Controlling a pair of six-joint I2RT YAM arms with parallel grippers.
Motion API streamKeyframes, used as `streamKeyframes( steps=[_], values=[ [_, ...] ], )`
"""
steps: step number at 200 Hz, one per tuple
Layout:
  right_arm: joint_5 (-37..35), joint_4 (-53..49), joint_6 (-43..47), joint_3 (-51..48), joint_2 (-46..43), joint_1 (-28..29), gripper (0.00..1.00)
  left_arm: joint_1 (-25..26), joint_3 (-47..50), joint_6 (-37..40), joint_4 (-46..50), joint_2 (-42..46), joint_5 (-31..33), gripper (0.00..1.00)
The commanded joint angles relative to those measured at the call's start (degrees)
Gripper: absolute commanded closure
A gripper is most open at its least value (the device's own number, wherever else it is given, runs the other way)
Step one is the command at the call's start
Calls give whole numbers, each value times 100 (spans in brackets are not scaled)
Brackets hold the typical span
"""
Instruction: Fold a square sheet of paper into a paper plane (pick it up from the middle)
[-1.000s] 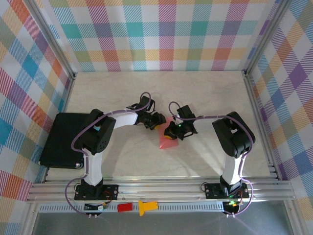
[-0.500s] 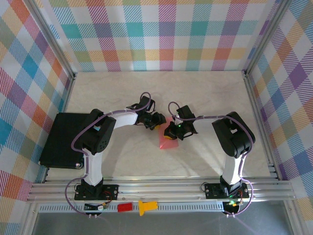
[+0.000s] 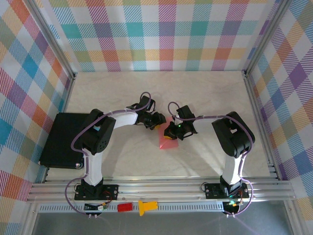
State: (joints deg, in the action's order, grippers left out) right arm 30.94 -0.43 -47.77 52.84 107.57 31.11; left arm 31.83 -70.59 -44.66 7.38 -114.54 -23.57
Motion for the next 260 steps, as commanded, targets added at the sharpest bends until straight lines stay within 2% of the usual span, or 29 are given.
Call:
streamKeyframes(
  steps=[1, 77, 130, 164, 221, 260],
  values=[
    [-273, -476, 97, -137, 299, 35, 100, -36, 236, -203, -20, 435, 442, 58],
    [-273, -546, -31, -176, 359, 36, 69, -90, 1963, -768, -1343, 1599, 627, 60],
    [-362, -636, -116, -203, 379, 42, 59, -21, 2714, -1097, -1969, 2099, 462, 62],
    [-452, -709, -110, -222, 403, 35, 63, 207, 2904, -1295, -2284, 2051, 296, 71],
    [-541, -927, -59, -165, 517, 40, 86, 563, 2941, -1517, -2706, 1797, 92, 90],
    [-675, -1035, -74, -136, 529, 33, 96, 686, 2914, -1563, -2689, 1647, 55, 100]
  ],
)
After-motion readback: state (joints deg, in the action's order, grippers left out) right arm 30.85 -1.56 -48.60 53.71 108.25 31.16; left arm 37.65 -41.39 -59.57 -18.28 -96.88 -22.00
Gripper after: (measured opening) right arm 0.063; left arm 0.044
